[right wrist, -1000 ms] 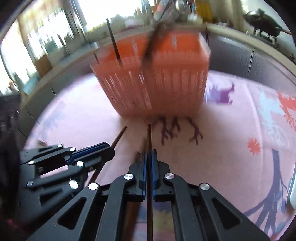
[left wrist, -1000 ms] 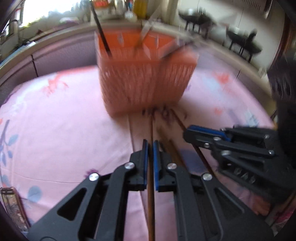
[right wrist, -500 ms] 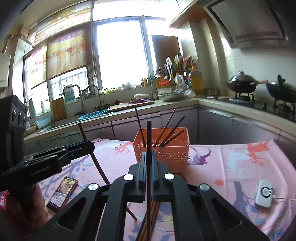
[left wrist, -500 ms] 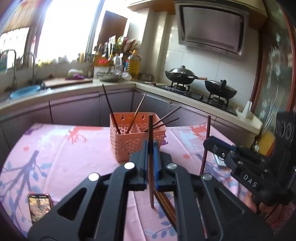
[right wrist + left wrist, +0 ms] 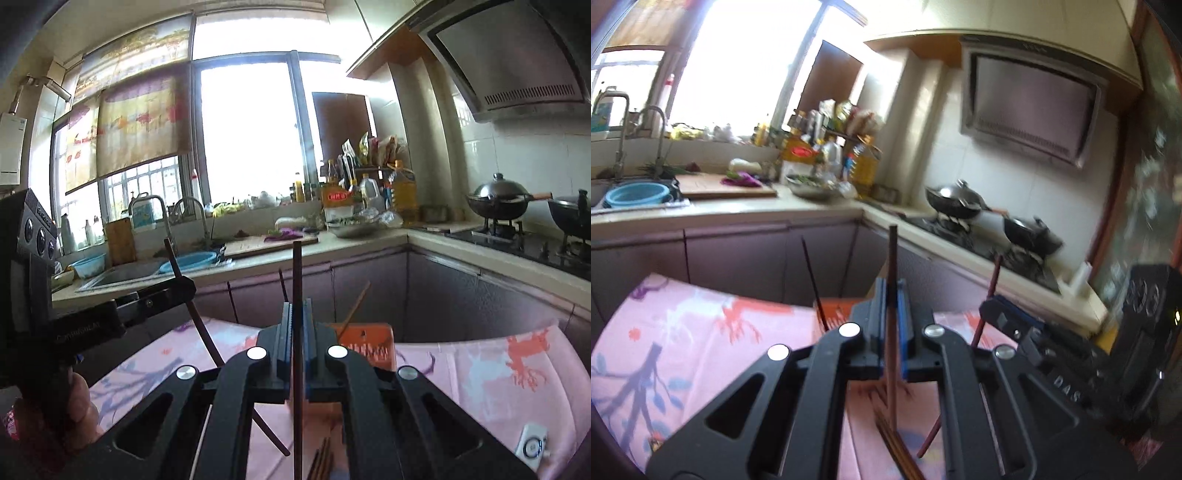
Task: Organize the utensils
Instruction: 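Lift both chopsticks, insert them into the orange basket and open both grippers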
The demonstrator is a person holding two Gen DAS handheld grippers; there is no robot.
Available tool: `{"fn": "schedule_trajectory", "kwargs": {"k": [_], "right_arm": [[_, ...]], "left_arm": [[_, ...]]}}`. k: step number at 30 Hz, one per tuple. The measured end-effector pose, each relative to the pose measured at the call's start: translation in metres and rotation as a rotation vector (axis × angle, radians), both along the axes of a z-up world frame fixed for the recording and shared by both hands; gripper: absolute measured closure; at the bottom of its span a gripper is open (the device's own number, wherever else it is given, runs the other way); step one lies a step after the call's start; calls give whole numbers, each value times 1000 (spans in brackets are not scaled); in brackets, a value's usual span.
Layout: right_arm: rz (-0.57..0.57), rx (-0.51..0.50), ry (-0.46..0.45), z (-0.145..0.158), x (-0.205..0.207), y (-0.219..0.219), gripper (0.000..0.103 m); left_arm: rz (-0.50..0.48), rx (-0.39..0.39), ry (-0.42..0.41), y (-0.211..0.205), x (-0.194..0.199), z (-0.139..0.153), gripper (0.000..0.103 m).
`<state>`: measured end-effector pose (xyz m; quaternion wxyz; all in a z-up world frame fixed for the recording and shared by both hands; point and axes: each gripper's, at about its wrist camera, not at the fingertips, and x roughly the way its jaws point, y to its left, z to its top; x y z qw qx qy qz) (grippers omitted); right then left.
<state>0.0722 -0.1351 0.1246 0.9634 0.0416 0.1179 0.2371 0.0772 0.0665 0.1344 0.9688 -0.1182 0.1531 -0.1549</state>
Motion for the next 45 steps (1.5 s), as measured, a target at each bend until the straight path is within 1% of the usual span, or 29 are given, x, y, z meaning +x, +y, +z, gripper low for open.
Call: {"fn": "schedule_trajectory", "kwargs": {"k": [2, 3, 6, 8, 9, 11, 13, 16, 18, 21, 23, 25, 27, 29, 30, 32, 35, 37, 39, 41, 42, 43, 45], "right_arm": [[-16, 19, -31, 13, 17, 6, 103], [-28, 34, -54, 22, 26, 9, 103], [-83, 71, -135, 42, 47, 15, 103], [-118, 99, -170, 48, 64, 17, 103], [-128, 105, -175, 47, 71, 19, 103], [-141, 103, -165, 39, 88, 24, 103], [-144, 92, -140, 27, 101, 28, 103], [-141, 66, -110, 6, 108, 30, 103], [-134, 48, -88, -7, 109, 31, 103], [-120, 12, -80, -22, 103, 37, 103], [-124, 9, -50, -35, 99, 35, 103], [-112, 9, -23, -41, 95, 32, 103], [-90, 4, 7, -44, 87, 32, 103], [-79, 9, 15, -40, 75, 29, 103], [-73, 16, 7, -36, 64, 27, 103], [-65, 26, -16, -28, 41, 23, 103], [-59, 55, -62, -19, 6, 15, 103], [-72, 69, -105, -18, -20, 9, 101], [-87, 77, -135, -20, -45, 2, 101], [-108, 73, -138, -29, -66, -5, 101], [-114, 73, -126, -36, -75, -8, 101], [-120, 70, -110, -43, -80, -11, 101], [-140, 60, -51, -63, -89, -16, 101]], "left_arm": [[23, -12, 2, 4, 22, 14, 98], [47, -13, -10, 5, 33, 22, 98], [115, 5, -79, 6, 48, 37, 98], [153, 13, -127, 4, 59, 41, 98], [155, 18, -123, 2, 67, 39, 98], [147, 28, -92, -1, 80, 32, 98], [137, 50, -59, -6, 92, 18, 98], [111, 81, -11, -12, 101, -1, 98], [95, 93, 17, -14, 104, -11, 98], [74, 116, 76, -23, 110, -30, 98], [84, 100, 141, -19, 115, -45, 98], [81, 94, 191, -17, 116, -53, 97], [88, 81, 212, -15, 111, -56, 97], [102, 53, 203, -10, 97, -52, 96], [115, 36, 183, -8, 84, -47, 96], [142, 31, 146, -9, 63, -39, 95], [216, 57, 54, -11, 20, -34, 95], [250, 77, 26, -13, -5, -39, 95], [240, 87, 31, -14, -25, -51, 95], [221, 108, 63, -16, -45, -71, 95], [215, 118, 81, -17, -49, -79, 95], [201, 139, 123, -18, -56, -96, 95], [182, 170, 181, -21, -60, -116, 94]]}}
